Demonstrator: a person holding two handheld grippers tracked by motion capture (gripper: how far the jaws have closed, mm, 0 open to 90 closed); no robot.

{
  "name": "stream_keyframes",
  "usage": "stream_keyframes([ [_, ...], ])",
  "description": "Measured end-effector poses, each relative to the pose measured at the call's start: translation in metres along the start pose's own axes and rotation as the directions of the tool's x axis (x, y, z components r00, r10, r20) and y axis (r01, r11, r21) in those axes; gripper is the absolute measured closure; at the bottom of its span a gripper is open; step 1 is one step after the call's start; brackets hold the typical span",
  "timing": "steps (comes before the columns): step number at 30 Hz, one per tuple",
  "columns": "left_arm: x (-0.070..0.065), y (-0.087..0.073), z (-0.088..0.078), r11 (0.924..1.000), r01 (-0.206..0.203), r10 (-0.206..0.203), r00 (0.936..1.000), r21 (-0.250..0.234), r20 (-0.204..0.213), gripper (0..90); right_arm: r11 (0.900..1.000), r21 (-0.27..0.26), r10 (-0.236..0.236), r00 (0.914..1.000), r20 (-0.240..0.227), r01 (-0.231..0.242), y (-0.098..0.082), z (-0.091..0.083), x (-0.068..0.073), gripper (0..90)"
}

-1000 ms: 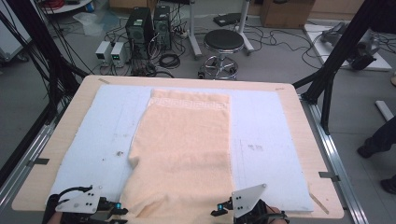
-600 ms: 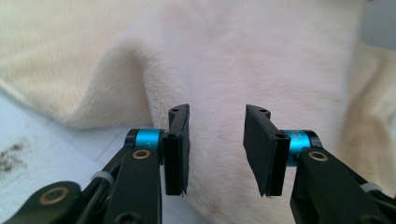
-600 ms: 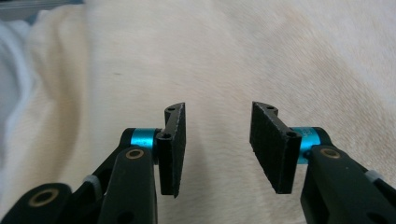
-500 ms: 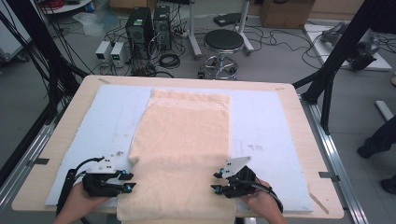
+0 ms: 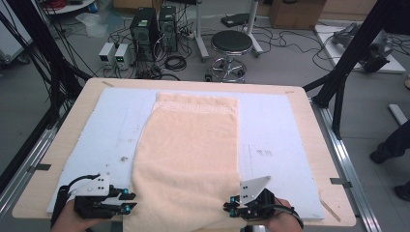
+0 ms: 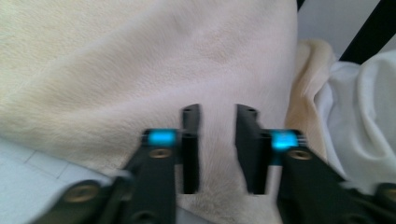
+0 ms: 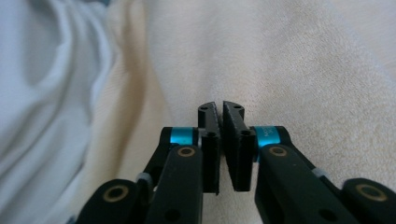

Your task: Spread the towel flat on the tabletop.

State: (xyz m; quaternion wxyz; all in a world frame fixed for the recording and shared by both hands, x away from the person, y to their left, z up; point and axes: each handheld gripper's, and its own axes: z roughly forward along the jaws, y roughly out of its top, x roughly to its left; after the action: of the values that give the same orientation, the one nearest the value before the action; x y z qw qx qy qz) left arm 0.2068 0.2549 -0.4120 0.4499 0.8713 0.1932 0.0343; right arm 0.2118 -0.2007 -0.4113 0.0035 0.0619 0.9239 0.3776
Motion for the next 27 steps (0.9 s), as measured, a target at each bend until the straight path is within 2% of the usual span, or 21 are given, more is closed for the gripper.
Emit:
stream_keyframes([
  [1, 0.004, -0.001, -0.002, 0.9999, 0.012, -0.012, 0.9998, -0.002, -0.018, 64.9, 1.000, -0.017, 0.019, 0.9997, -0.017, -0.019, -0.001, -0.001, 0.001, 73.4],
  [2, 0.009, -0.001, -0.003, 0.9996, 0.027, -0.027, 0.9990, -0.005, -0.037, 64.2, 0.999, -0.038, 0.022, 0.9997, -0.011, -0.022, -0.002, -0.002, 0.001, 71.3],
  [4, 0.017, -0.002, 0.000, 0.9982, 0.059, -0.060, 0.9950, -0.007, -0.081, 63.8, 0.997, -0.069, 0.041, 0.9982, 0.045, -0.037, -0.002, -0.006, -0.002, 63.6],
  [5, 0.021, -0.001, 0.002, 0.9975, 0.070, -0.071, 0.9930, -0.008, -0.094, 63.7, 0.995, -0.086, 0.051, 0.9950, 0.086, -0.043, -0.001, -0.007, -0.007, 62.8],
  [7, 0.027, 0.000, 0.008, 0.9968, 0.080, -0.080, 0.9932, -0.004, -0.084, 60.1, 0.994, -0.094, 0.070, 0.9862, 0.150, -0.056, 0.000, -0.007, -0.017, 60.2],
  [8, 0.029, 0.001, 0.012, 0.9971, 0.075, -0.074, 0.9942, 0.013, -0.079, 58.7, 0.995, -0.079, 0.074, 0.9806, 0.181, -0.061, 0.000, -0.005, -0.022, 59.6],
  [10, 0.029, 0.002, 0.020, 0.9965, 0.070, -0.068, 0.9962, 0.044, -0.054, 57.6, 0.997, -0.047, 0.071, 0.9773, 0.200, -0.062, -0.001, 0.002, -0.034, 58.7],
  [12, 0.028, 0.001, 0.025, 0.9952, 0.053, -0.051, 0.9983, 0.082, -0.029, 57.7, 0.997, -0.022, 0.077, 0.9824, 0.170, -0.075, -0.004, 0.011, -0.040, 59.6],
  [14, 0.027, -0.002, 0.030, 0.9924, 0.038, -0.036, 0.9992, 0.117, -0.018, 60.7, 0.998, 0.021, 0.054, 0.9864, 0.156, -0.058, -0.006, 0.019, -0.038, 62.4],
  [15, 0.025, -0.004, 0.032, 0.9936, 0.030, -0.026, 0.9992, 0.109, -0.030, 63.4, 0.998, 0.040, 0.047, 0.9878, 0.148, -0.053, -0.006, 0.022, -0.036, 66.7],
  [16, 0.024, -0.005, 0.031, 0.9943, 0.017, -0.012, 0.9987, 0.105, -0.049, 67.1, 0.998, 0.027, 0.048, 0.9891, 0.140, -0.052, -0.007, 0.023, -0.034, 73.2],
  [18, 0.025, -0.005, 0.030, 0.9940, 0.041, -0.036, 0.9979, 0.101, -0.054, 78.2, 0.997, 0.020, 0.074, 0.9900, 0.120, -0.077, -0.009, 0.022, -0.034, 83.2],
  [19, 0.025, -0.005, 0.030, 0.9936, 0.035, -0.030, 0.9982, 0.108, -0.053, 83.1, 0.997, 0.014, 0.077, 0.9909, 0.110, -0.079, -0.009, 0.022, -0.033, 86.1],
  [21, 0.022, -0.006, 0.028, 0.9937, 0.016, -0.010, 0.9984, 0.111, -0.055, 86.5, 0.997, 0.021, 0.066, 0.9922, 0.106, -0.068, -0.009, 0.022, -0.029, 87.0],
  [25, 0.015, -0.008, 0.023, 0.9937, 0.005, -0.002, 0.9996, 0.112, -0.027, 87.0, 0.998, 0.015, 0.059, 0.9957, 0.071, -0.061, -0.010, 0.016, -0.019, 85.1],
  [27, 0.014, -0.009, 0.021, 0.9944, 0.009, -0.007, 0.9998, 0.105, -0.021, 86.5, 0.997, -0.007, 0.079, 0.9958, 0.046, -0.079, -0.012, 0.012, -0.016, 73.3],
])
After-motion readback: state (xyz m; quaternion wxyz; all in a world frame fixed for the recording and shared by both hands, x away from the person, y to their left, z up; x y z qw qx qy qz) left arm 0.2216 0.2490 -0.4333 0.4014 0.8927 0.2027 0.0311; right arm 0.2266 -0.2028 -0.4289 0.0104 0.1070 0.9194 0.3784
